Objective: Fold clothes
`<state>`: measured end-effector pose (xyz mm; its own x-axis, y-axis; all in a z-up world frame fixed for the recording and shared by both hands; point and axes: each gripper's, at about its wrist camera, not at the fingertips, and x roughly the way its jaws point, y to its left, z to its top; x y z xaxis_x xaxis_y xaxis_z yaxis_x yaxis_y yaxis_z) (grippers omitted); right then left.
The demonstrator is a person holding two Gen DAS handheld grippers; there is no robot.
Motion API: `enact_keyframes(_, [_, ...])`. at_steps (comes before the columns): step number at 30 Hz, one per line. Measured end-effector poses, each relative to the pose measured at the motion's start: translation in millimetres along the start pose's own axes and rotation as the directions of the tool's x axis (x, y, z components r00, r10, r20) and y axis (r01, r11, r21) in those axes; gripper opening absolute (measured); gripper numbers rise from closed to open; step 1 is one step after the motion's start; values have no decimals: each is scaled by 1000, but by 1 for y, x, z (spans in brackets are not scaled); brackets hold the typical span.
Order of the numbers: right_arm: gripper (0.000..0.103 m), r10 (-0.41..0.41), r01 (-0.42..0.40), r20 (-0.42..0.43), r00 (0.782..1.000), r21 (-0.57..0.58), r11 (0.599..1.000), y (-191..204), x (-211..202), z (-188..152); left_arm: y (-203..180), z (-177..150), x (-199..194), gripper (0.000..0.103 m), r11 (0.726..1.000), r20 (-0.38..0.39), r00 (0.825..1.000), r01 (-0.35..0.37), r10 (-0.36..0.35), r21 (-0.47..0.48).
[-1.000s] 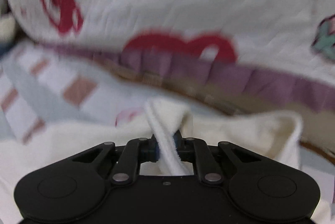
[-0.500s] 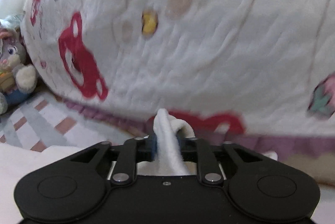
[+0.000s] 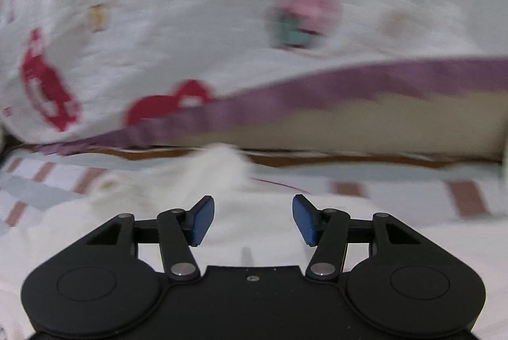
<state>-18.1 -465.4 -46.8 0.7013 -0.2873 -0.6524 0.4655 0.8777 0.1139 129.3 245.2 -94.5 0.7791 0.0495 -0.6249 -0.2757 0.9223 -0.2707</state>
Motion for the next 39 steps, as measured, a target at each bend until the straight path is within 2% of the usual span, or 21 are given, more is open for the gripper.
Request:
enact_keyframes(3, [60,-37,38,-18,999,12,999,-40,-12,-10,-42,-10,-10,59,984,-50,989,142,-138,106])
enact_keyframes(5, [60,-31,31,-15,999,-4,1000,-62,-21,-15,-69,-17,-16,62,956,-91,970,238,-225,172])
enact_keyframes(6, [56,-28,28,-14,1000,-12,1000,-73,-26,-17,-82,-22,-18,62,937,-121,953,296,-277,186])
enact_keyframes(7, [46,-25,24,-12,1000,-20,1000,-84,-30,-19,-96,-29,-21,62,913,-158,931,356,-329,198])
enact_keyframes(8, [3,-21,21,-13,1000,-31,999,-94,-34,-21,-112,-37,-24,61,886,-194,908,410,-373,217])
enact_keyframes(9, [1,-18,17,-24,1000,-59,998,-99,-35,-22,-129,-47,-29,58,859,-220,892,444,-396,255])
enact_keyframes(12, [1,-17,14,-31,999,-102,995,-110,-36,-22,-181,-84,-44,33,764,-304,848,525,-434,376])
enact_keyframes(14, [2,-43,40,-33,999,-88,995,-118,-34,-19,-215,-110,-51,33,701,-368,816,574,-446,423])
enact_keyframes(18, [7,-62,60,-48,997,-45,997,-140,-27,-7,-270,-133,-41,38,658,-518,698,690,-495,301])
enact_keyframes(19, [10,-54,53,-47,997,-33,998,-146,-25,-2,-286,-134,-33,41,653,-539,680,703,-497,283])
enact_keyframes(21, [30,-33,33,-47,998,-5,999,-155,-23,8,-318,-134,-17,41,644,-580,644,724,-500,249])
enact_keyframes(24, [37,48,-42,-65,997,92,995,-167,-18,24,-367,-133,15,38,659,-593,691,676,-413,330])
enact_keyframes(25, [37,93,-79,-70,993,188,979,-176,-16,27,-381,-131,27,38,660,-594,702,665,-394,348])
enact_keyframes(27, [37,157,-127,-51,986,371,920,-195,-13,29,-398,-128,49,42,696,-594,703,648,-392,308])
enact_keyframes(29, [38,172,-137,-33,984,467,874,-213,-10,25,-409,-126,69,44,739,-594,685,639,-421,213])
enact_keyframes(30, [38,136,-99,-51,989,450,888,-220,-11,23,-408,-124,75,48,760,-584,688,625,-430,177])
enact_keyframes(33, [38,21,17,-100,995,361,932,-240,-17,15,-415,-127,91,56,788,-561,693,606,-453,112])
enact_keyframes(34, [38,-23,61,-119,993,327,943,-250,-21,9,-419,-130,95,61,782,-577,680,613,-452,111])
enact_keyframes(36, [38,-93,134,-152,984,289,948,-272,-28,-2,-429,-137,103,62,769,-613,652,630,-446,111])
enact_keyframes(38, [40,-176,219,-174,969,271,937,-298,-38,-16,-439,-144,110,57,755,-647,623,646,-439,111])
enact_keyframes(39, [40,-215,259,-181,960,270,927,-310,-43,-24,-447,-147,104,35,727,-648,641,660,-412,190])
